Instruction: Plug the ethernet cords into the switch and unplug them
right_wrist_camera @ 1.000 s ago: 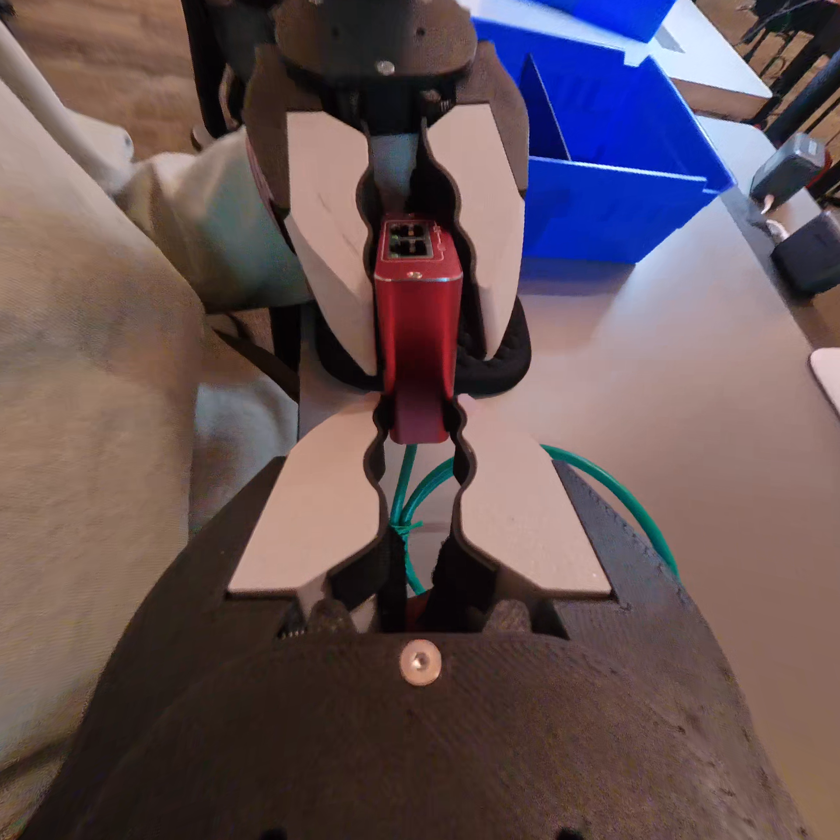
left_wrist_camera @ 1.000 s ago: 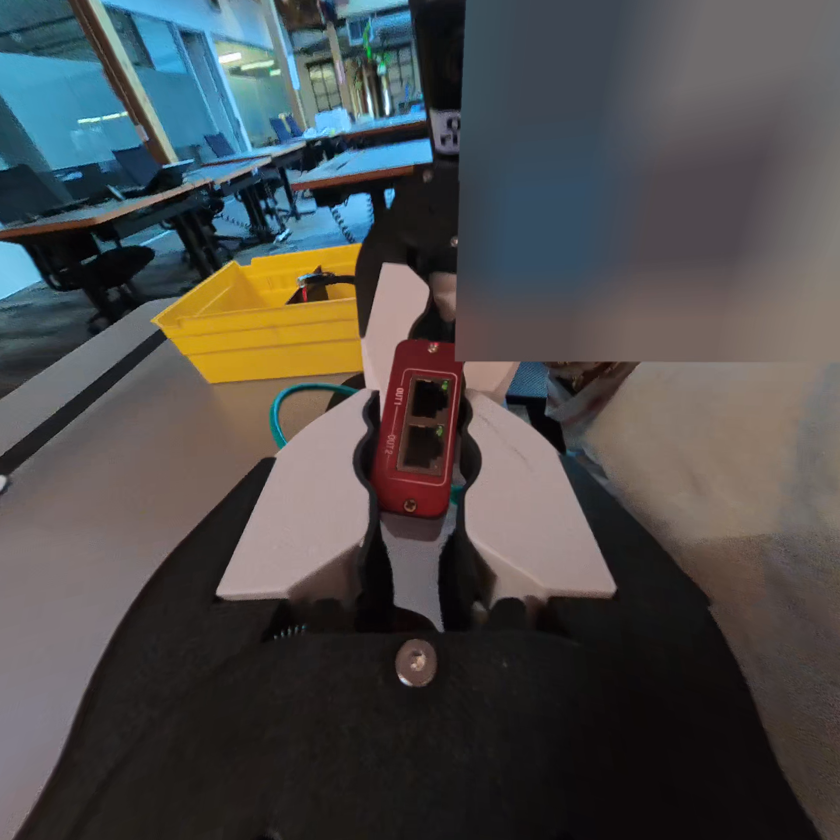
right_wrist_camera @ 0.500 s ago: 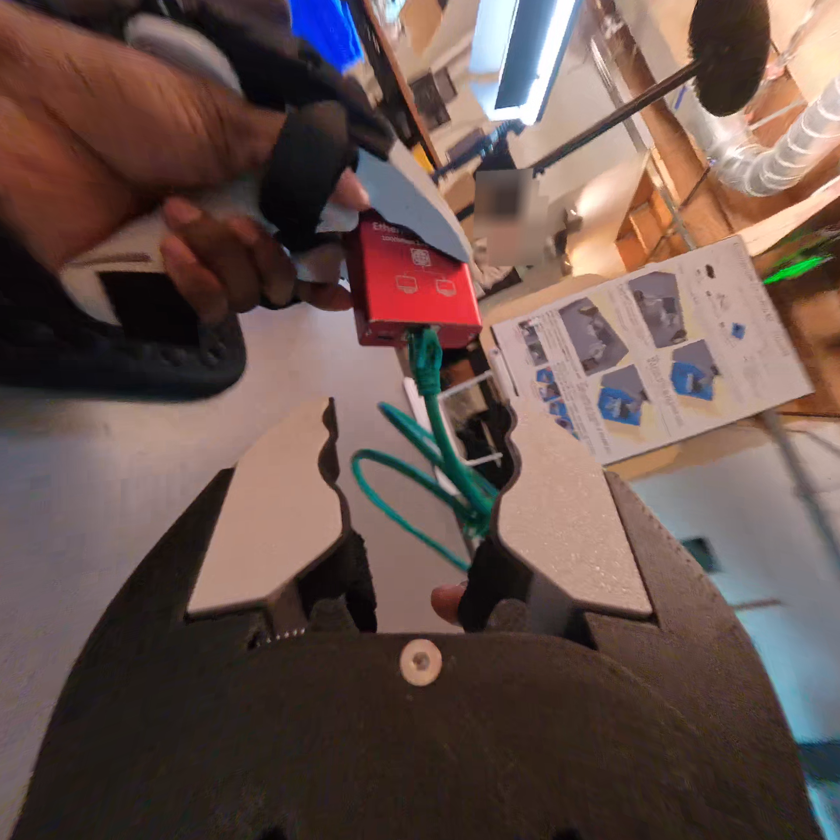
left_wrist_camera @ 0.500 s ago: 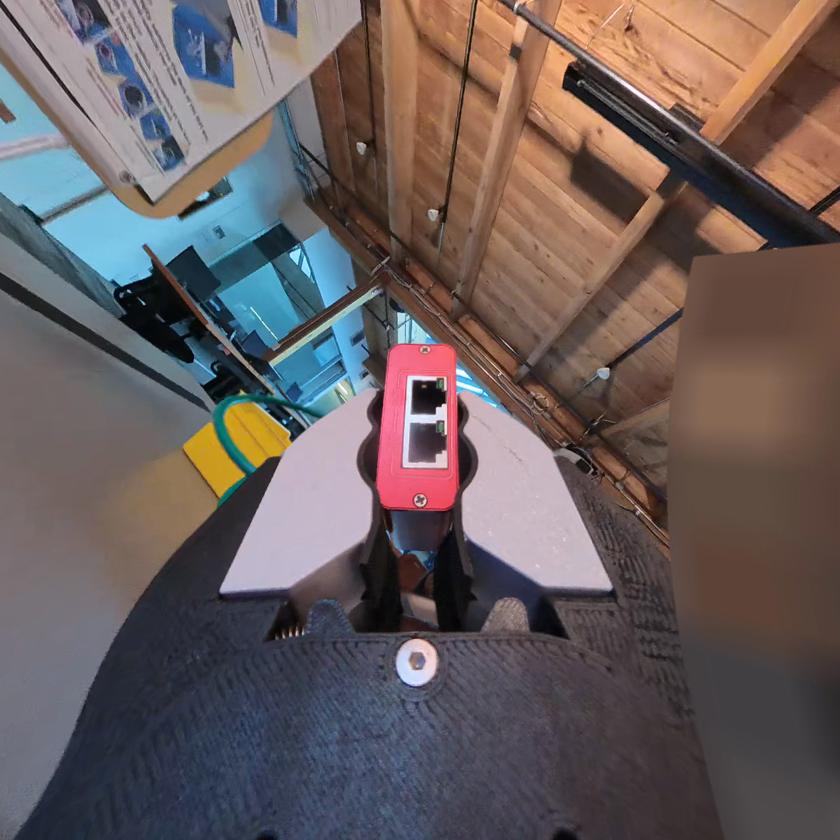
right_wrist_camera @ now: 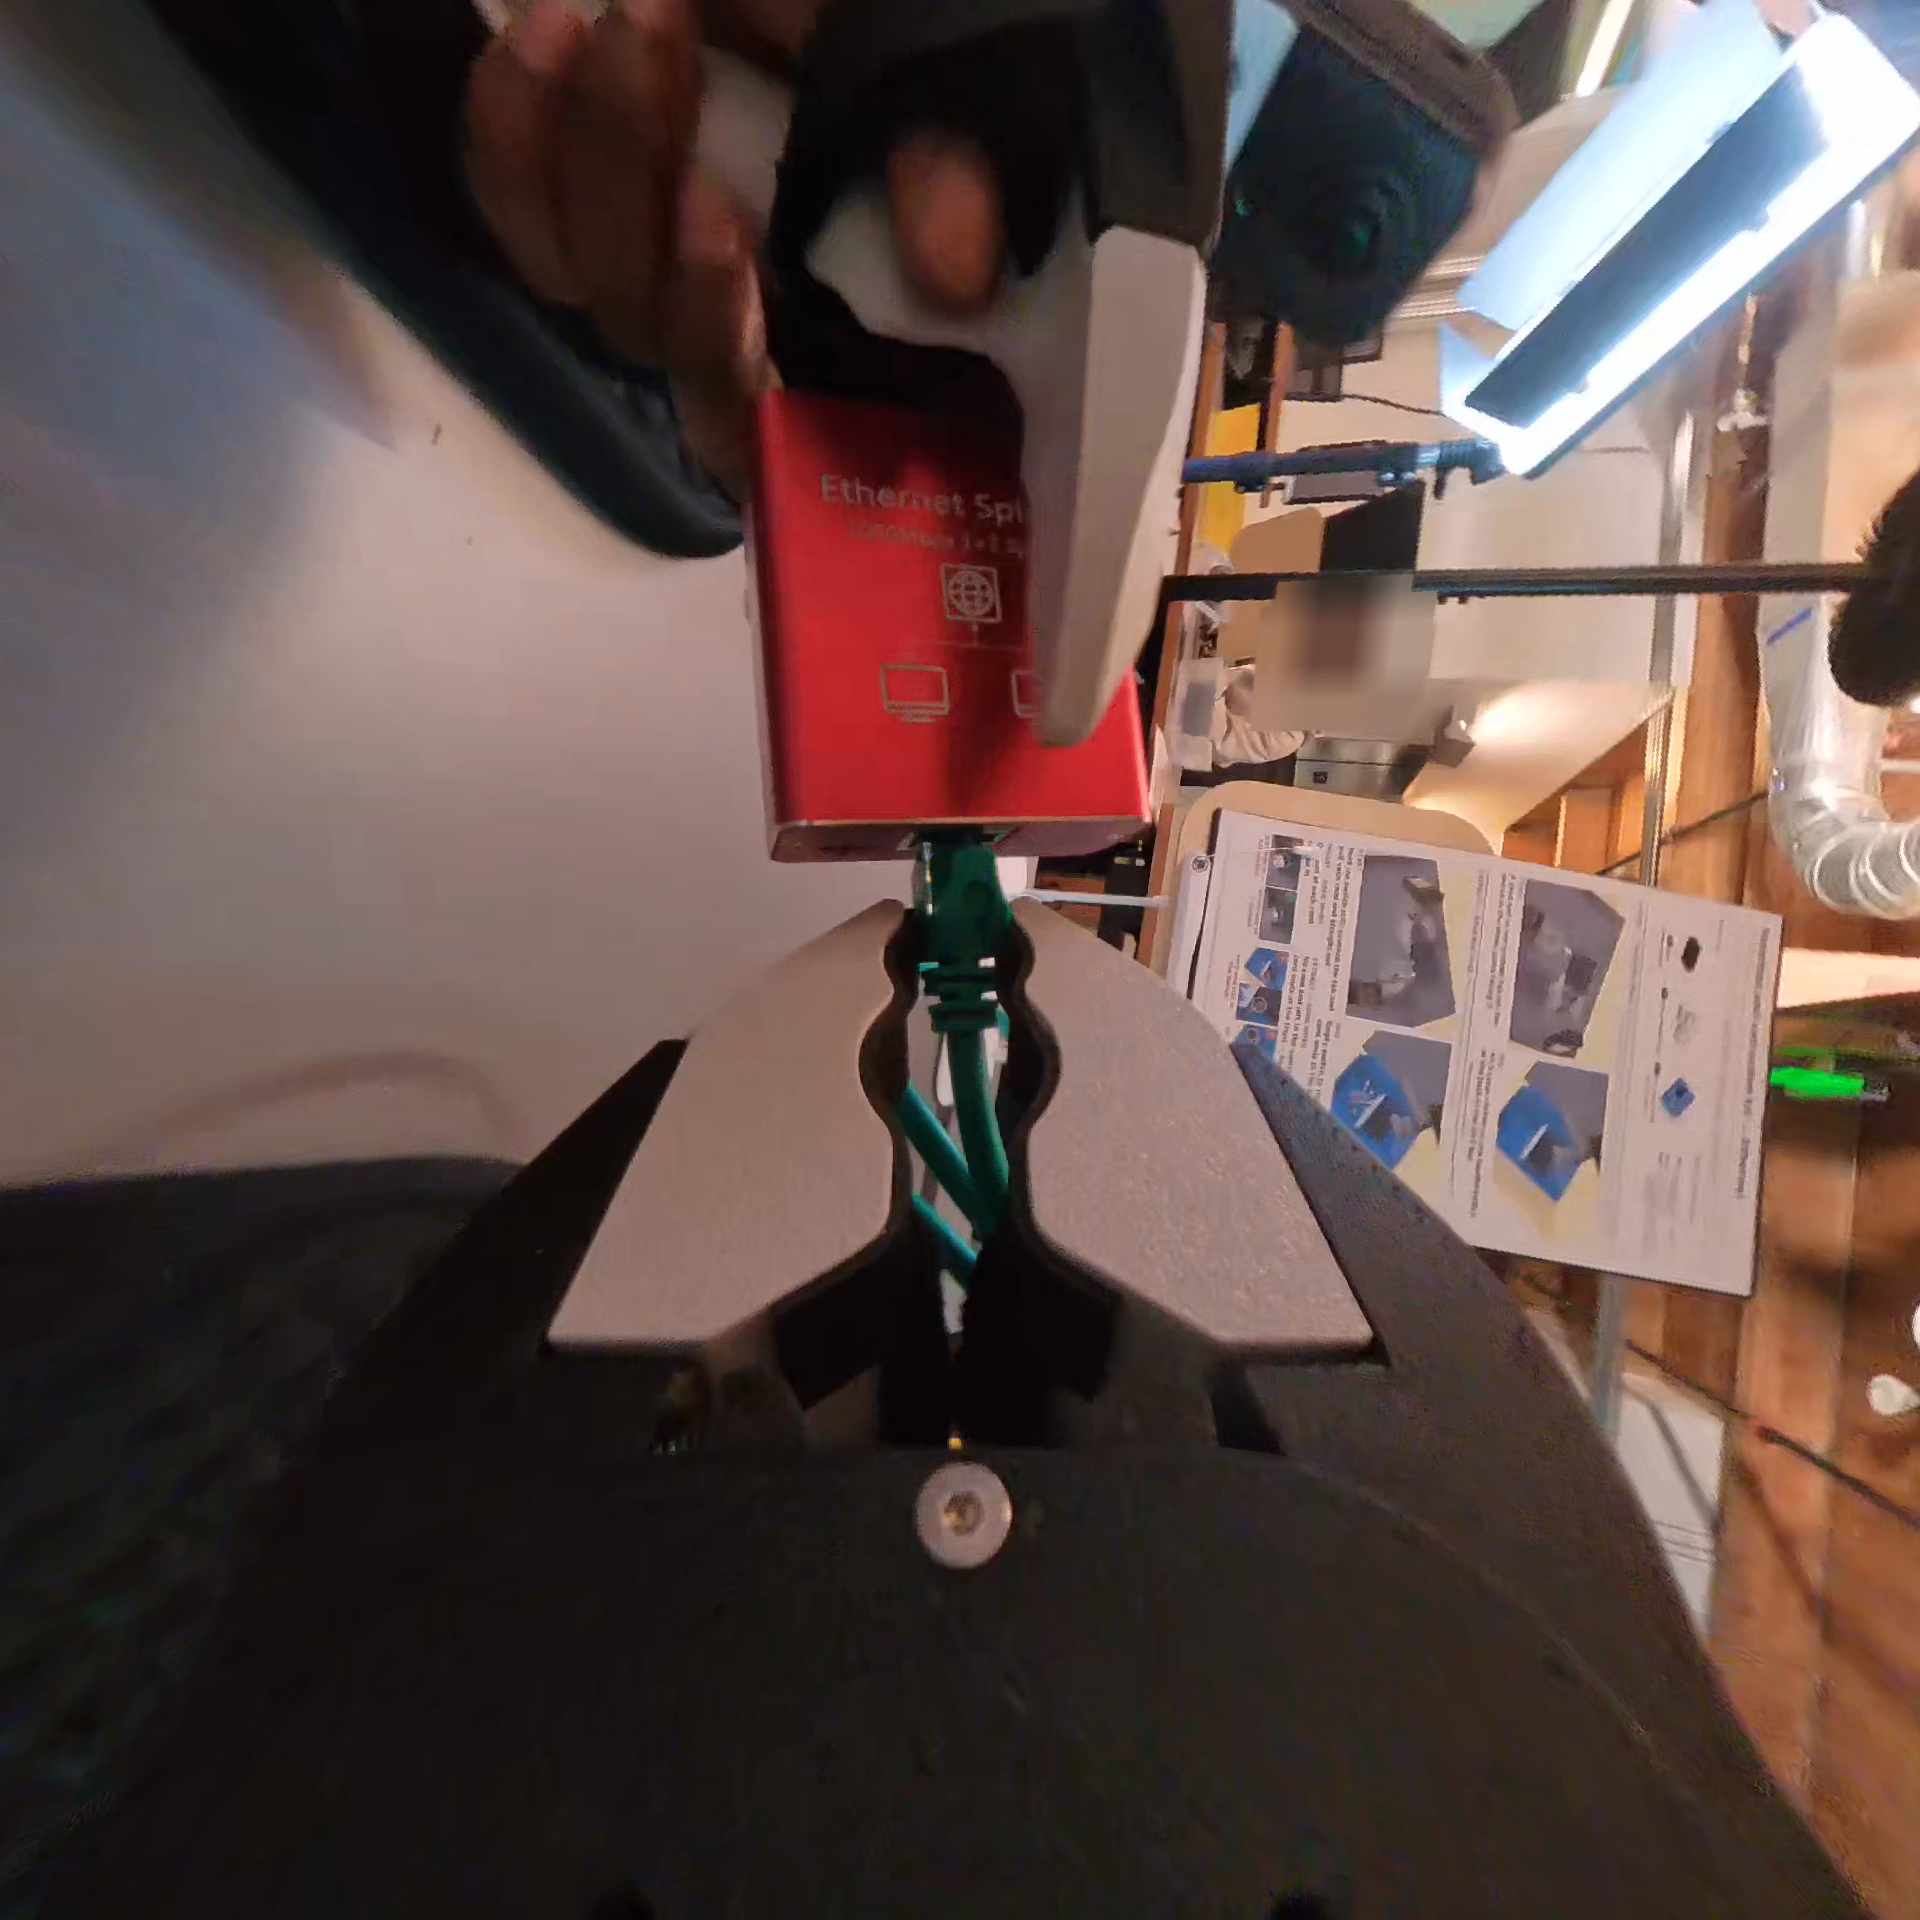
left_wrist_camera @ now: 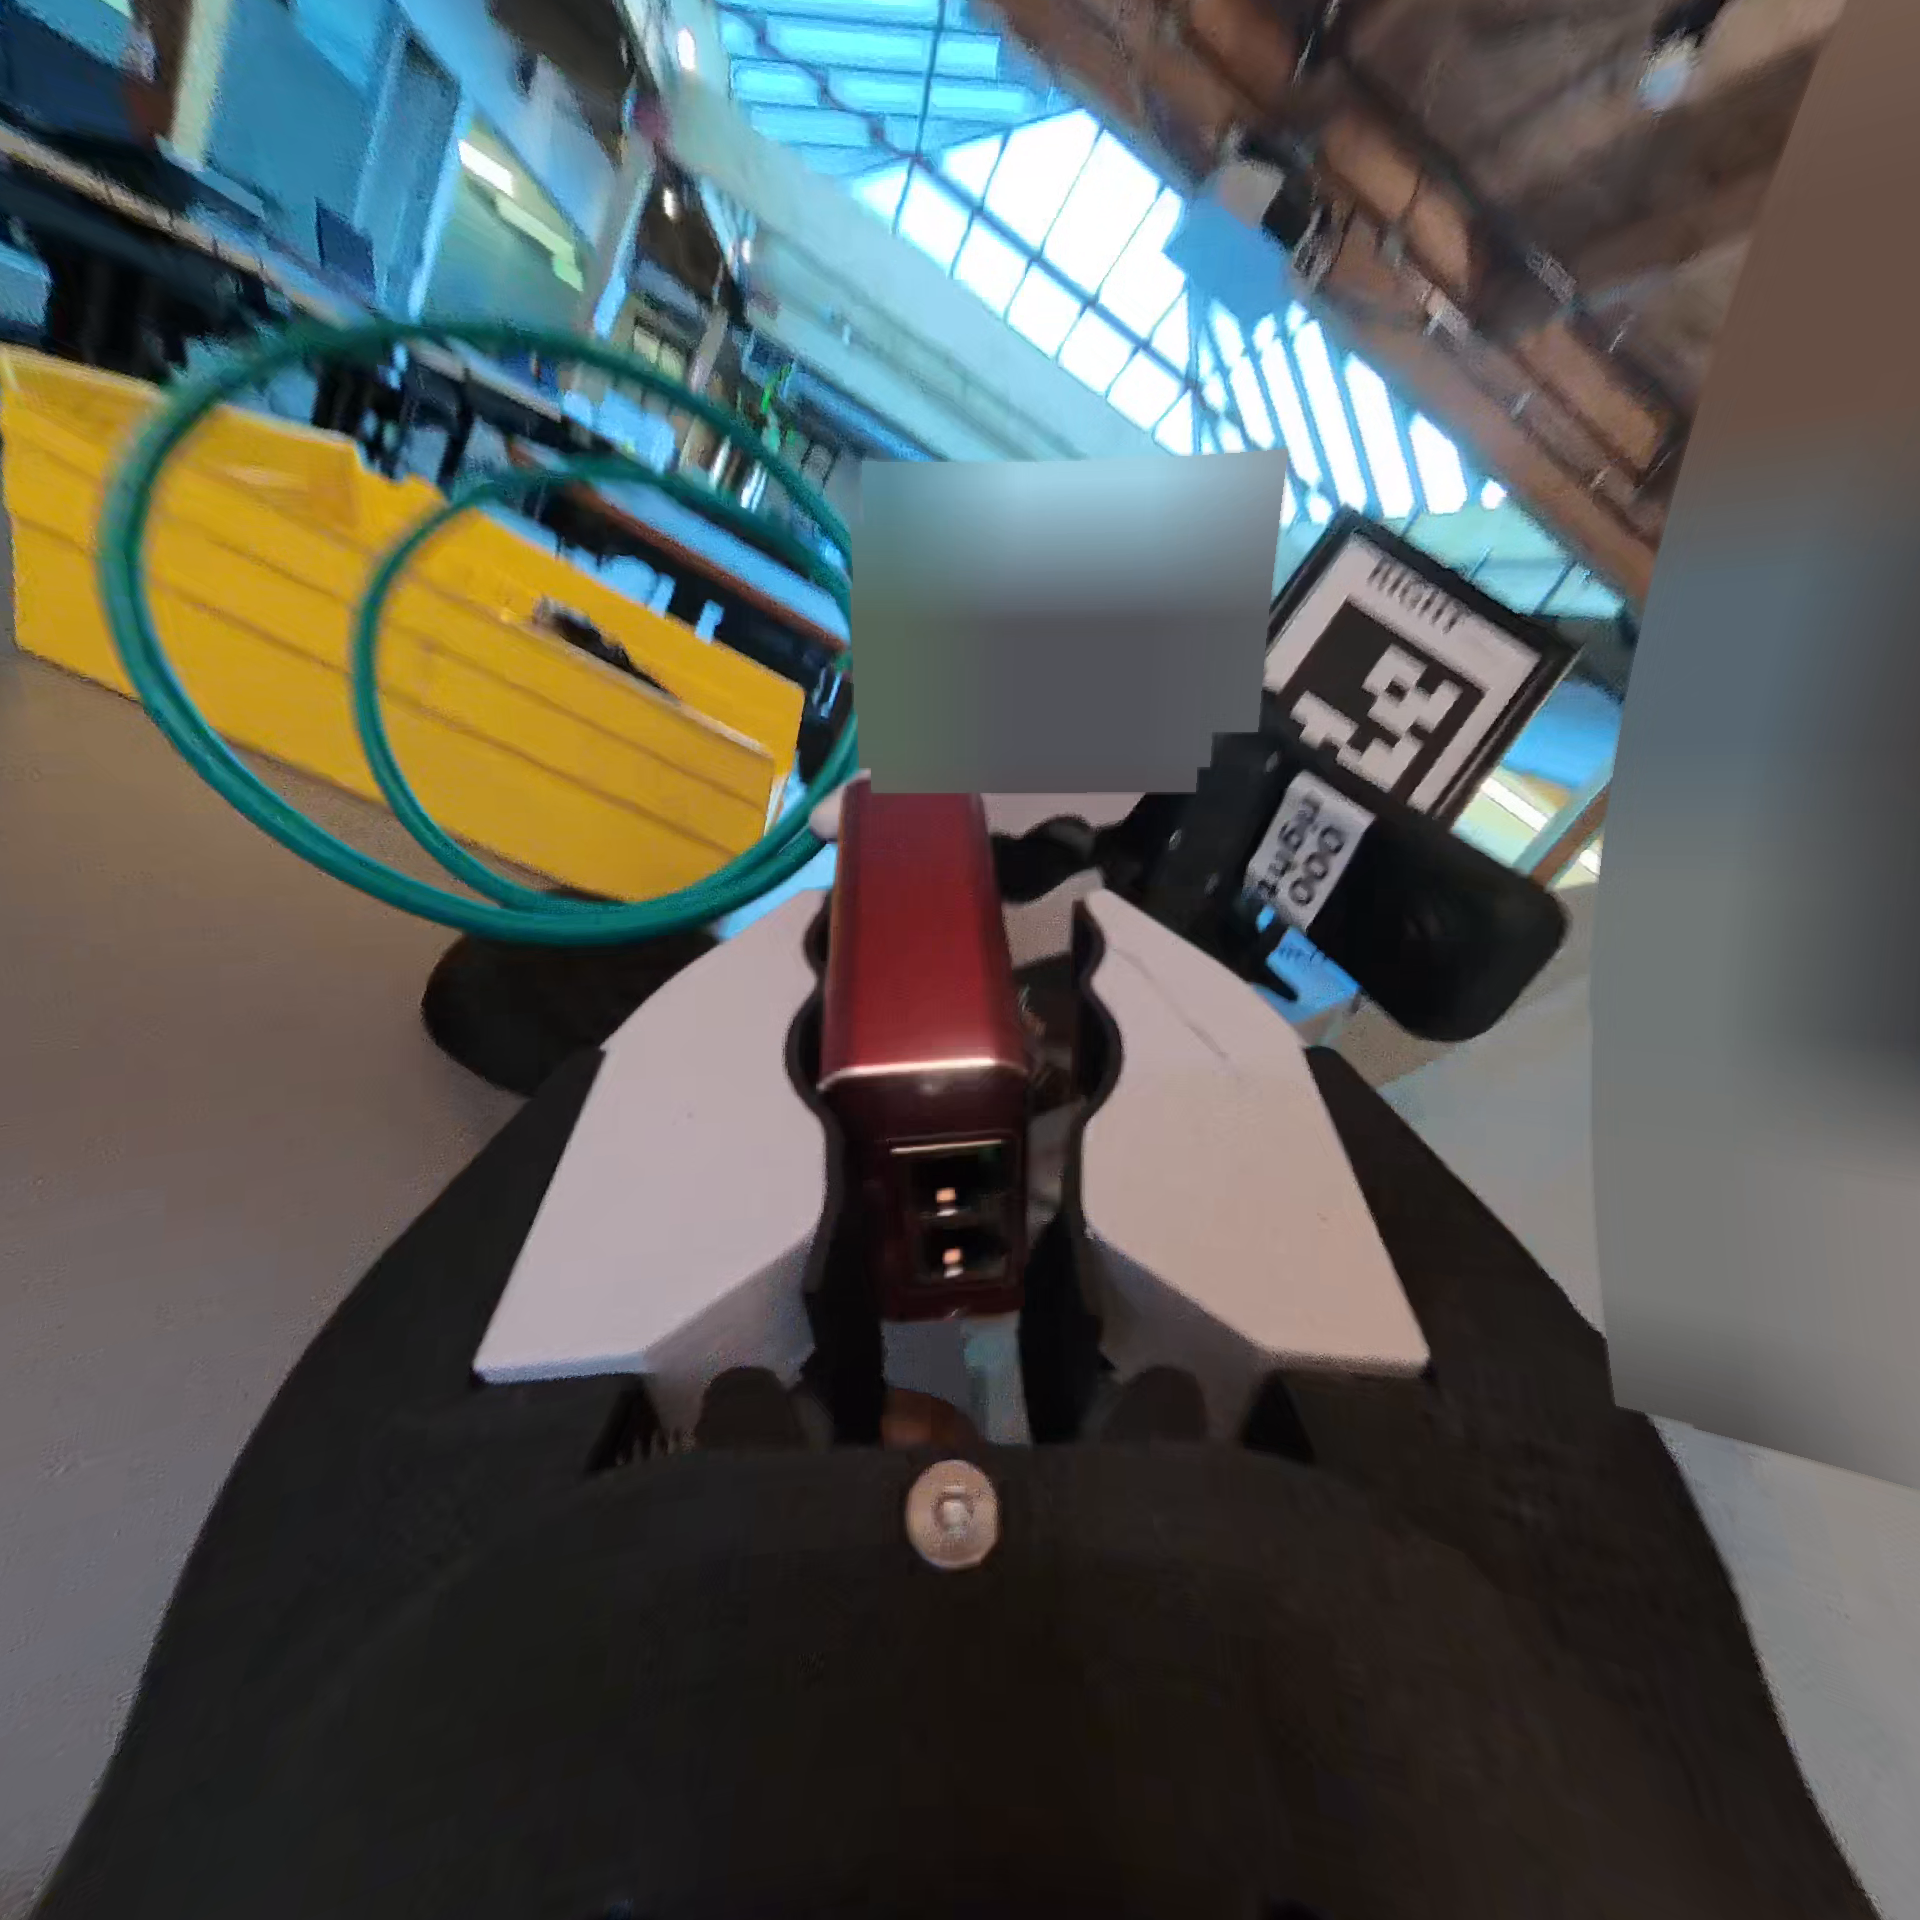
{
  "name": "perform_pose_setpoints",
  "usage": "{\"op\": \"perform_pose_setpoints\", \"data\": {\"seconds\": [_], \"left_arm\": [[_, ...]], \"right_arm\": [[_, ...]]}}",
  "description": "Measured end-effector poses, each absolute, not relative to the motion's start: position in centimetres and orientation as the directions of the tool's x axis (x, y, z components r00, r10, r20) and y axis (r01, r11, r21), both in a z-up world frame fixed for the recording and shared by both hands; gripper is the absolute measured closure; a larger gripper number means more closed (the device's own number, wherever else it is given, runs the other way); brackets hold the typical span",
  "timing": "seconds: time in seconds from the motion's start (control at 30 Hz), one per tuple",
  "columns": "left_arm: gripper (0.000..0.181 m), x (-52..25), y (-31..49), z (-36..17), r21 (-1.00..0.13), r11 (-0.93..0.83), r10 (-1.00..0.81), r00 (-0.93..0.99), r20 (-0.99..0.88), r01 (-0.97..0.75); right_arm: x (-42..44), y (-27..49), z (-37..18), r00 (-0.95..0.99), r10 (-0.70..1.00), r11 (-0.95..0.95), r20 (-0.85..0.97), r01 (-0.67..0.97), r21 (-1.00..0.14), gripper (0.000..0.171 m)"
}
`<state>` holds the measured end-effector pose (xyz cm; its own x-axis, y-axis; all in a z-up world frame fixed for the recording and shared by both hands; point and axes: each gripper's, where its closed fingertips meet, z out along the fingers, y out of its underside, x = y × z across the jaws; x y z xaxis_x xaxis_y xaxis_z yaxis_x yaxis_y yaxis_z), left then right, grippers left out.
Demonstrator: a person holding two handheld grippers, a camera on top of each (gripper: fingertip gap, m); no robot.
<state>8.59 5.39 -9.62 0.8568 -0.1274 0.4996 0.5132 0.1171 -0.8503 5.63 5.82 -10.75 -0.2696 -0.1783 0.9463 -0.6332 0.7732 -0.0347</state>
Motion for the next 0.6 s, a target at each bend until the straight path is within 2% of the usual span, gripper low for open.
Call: {"op": "perform_pose_setpoints", "data": {"seconds": [0.03, 0.07, 0.13, 0.2, 0.27, 0.3, 0.37, 0.43, 0.5, 0.53, 0.6], "left_arm": [[0.150, 8.6, 5.6, -10.2, -0.863, 0.086, -0.101, 0.866, 0.490, 0.499], [0.152, 8.6, 5.7, -10.5, -0.871, 0.076, -0.091, 0.873, 0.478, 0.485], [0.152, 8.3, 5.5, -9.8, -0.865, 0.134, -0.101, 0.875, 0.473, 0.483], [0.152, 8.0, 4.9, -8.6, -0.828, 0.234, -0.152, 0.861, 0.486, 0.509], [0.152, 7.6, 4.3, -7.5, -0.775, 0.331, -0.206, 0.843, 0.497, 0.538], [0.152, 7.6, 4.1, -7.0, -0.755, 0.368, -0.231, 0.839, 0.492, 0.543], [0.152, 6.8, 4.4, -7.6, -0.763, 0.389, -0.161, 0.853, 0.496, 0.517], [0.152, 6.2, 4.0, -7.8, -0.745, 0.428, -0.146, 0.853, 0.501, 0.511], [0.152, 5.6, 2.9, -7.0, -0.680, 0.494, -0.191, 0.830, 0.523, 0.542], [0.152, 5.3, 2.4, -6.7, -0.666, 0.514, -0.197, 0.830, 0.523, 0.541], [0.152, 5.0, 2.1, -6.8, -0.664, 0.519, -0.185, 0.829, 0.527, 0.538]], "right_arm": [[5.5, 6.0, -10.7, -0.260, -0.203, 0.778, 0.944, -0.628, -0.006, 0.157], [5.5, 6.1, -10.6, -0.258, -0.210, 0.779, 0.943, -0.628, 0.001, 0.157], [5.2, 5.9, -9.5, -0.246, -0.111, 0.776, 0.963, -0.627, -0.071, 0.156], [4.9, 6.0, -7.2, -0.264, 0.124, 0.744, 0.956, -0.612, -0.266, 0.145], [5.3, 6.4, -5.4, -0.397, 0.382, 0.598, 0.835, -0.582, -0.551, 0.133], [5.5, 6.5, -5.4, -0.492, 0.469, 0.507, 0.734, -0.530, -0.680, 0.132], [5.7, 6.6, -6.0, -0.614, 0.552, 0.360, 0.564, -0.435, -0.826, 0.128], [6.9, 6.8, -3.9, -0.710, 0.585, 0.061, 0.391, -0.443, -0.895, 0.139], [7.9, 8.5, -1.4, -0.799, 0.562, -0.238, 0.212, -0.402, -0.884, 0.148], [8.1, 9.3, -0.9, -0.840, 0.526, -0.332, 0.135, -0.349, -0.876, 0.155], [7.5, 9.7, -1.9, -0.910, 0.415, -0.385, -0.006, -0.170, -0.907, 0.159]]}}
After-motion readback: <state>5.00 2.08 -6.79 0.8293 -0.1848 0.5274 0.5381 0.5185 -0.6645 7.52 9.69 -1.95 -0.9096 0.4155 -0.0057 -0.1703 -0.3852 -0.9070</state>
